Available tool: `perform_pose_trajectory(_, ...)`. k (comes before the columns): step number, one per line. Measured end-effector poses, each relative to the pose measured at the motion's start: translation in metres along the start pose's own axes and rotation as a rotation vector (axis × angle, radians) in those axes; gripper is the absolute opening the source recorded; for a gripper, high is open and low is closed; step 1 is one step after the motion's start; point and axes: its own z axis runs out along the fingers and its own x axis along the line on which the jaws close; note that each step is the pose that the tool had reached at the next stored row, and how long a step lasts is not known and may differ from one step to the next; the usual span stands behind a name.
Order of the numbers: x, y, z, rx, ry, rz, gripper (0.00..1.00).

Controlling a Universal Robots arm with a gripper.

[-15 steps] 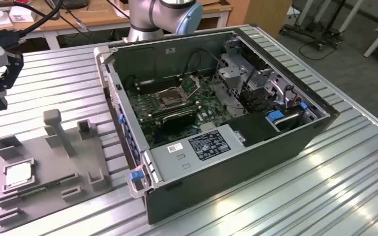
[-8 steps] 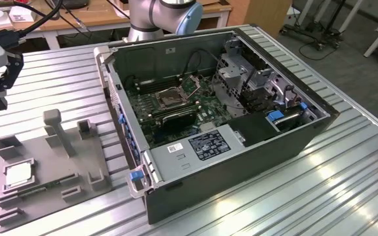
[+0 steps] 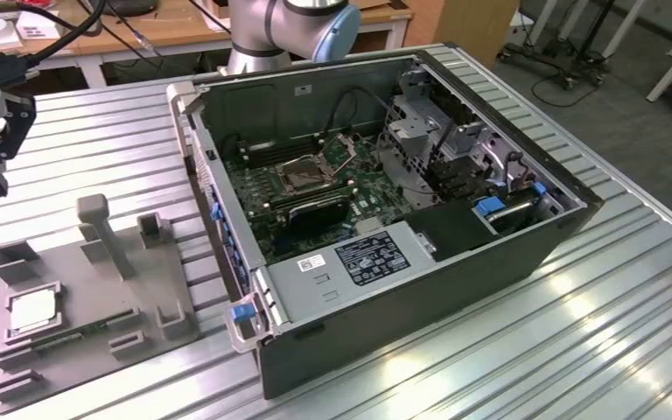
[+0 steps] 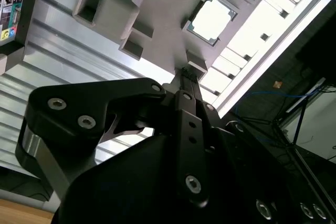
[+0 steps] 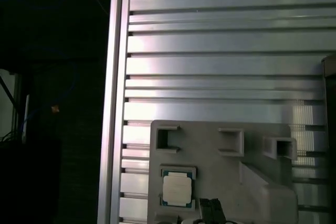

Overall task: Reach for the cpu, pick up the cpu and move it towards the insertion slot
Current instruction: 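Reach for the cpu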

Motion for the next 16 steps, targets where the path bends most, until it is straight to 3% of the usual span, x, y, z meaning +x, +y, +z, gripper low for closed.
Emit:
perform_pose_trajectory(7,0.0088,0.0001,0.0001,0.0000,-0.0004,0.000,0.10)
perform_pose_trajectory(16,0.0105,0.0002,0.0002,-0.0001,-0.0005,0.000,0.10)
